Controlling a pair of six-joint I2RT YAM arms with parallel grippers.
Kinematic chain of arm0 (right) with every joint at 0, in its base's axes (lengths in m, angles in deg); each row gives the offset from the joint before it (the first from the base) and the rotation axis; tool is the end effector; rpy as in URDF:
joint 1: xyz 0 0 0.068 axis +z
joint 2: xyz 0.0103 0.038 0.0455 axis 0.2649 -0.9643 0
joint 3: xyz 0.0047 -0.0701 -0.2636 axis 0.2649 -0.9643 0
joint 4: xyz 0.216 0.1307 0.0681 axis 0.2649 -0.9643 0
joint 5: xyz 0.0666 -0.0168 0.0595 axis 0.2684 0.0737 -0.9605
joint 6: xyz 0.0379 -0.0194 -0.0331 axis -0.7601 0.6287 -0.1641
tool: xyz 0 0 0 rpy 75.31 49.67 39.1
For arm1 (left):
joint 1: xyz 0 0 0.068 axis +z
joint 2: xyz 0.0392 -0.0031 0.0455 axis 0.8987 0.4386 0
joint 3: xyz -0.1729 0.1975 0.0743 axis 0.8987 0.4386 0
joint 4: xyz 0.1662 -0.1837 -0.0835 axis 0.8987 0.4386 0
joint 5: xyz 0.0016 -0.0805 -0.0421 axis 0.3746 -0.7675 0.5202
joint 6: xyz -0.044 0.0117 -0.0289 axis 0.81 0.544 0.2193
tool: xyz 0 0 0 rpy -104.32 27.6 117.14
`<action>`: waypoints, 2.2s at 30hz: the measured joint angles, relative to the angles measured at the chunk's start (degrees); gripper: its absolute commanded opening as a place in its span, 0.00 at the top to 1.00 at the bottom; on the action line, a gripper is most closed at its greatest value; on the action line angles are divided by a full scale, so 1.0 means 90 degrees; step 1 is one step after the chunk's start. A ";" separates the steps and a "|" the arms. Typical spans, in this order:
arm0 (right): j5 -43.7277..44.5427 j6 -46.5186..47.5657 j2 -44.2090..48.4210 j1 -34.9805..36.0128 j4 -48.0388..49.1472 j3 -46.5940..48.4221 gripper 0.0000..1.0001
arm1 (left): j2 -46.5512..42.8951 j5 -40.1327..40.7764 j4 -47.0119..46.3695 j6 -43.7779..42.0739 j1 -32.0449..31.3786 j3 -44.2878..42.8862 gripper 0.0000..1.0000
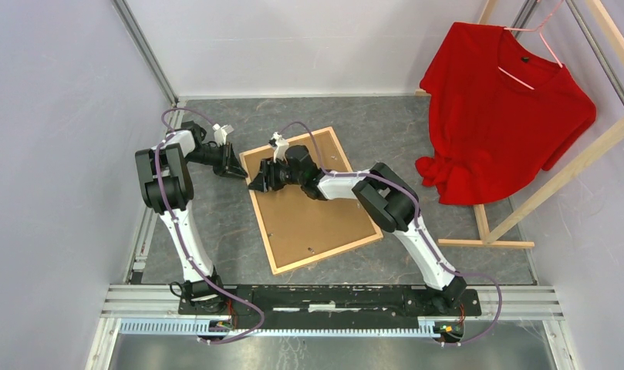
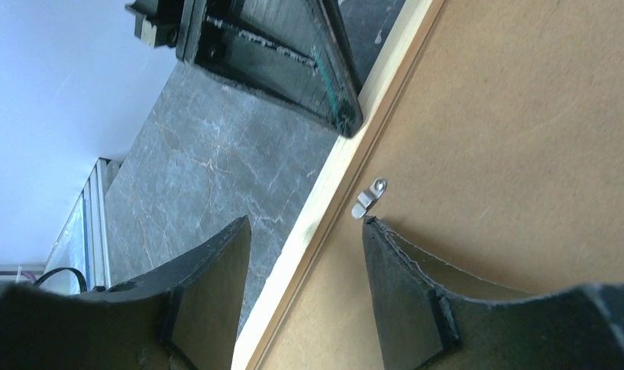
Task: Put the photo into the frame
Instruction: Install the photo frame at the center of the board.
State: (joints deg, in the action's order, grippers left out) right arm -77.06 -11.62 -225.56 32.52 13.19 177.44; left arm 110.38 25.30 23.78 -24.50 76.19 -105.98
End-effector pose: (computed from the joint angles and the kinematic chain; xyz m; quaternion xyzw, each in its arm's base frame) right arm 0.3463 0.4039 0.1183 -0.1863 0.7831 0.5078 0.3070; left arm 0.4104 0.0610 0.1268 0.0782 0.9033 -0.3968 0.1430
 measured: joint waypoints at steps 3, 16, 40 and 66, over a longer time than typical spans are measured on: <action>0.0051 0.0000 0.0146 0.0041 0.0036 -0.0226 0.38 | 0.0000 0.0000 0.0000 0.0000 0.0000 0.0000 0.83; 0.0112 -0.0136 0.0019 0.0058 -0.0136 0.0049 0.39 | -0.0002 -0.0002 -0.0002 0.0000 0.0000 0.0005 0.84; 0.0168 -0.0619 -0.0316 0.0058 -0.0085 0.0476 0.41 | -0.0007 -0.0002 -0.0010 -0.0002 0.0000 0.0012 0.86; 0.0512 -0.0967 -0.0338 0.0100 0.0053 0.0437 0.38 | -0.0015 -0.0005 -0.0034 -0.0005 0.0000 0.0036 0.87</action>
State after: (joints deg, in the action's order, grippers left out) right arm -72.45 -20.32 -228.60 33.41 13.67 181.38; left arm 110.25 25.26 23.47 -24.54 76.19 -105.66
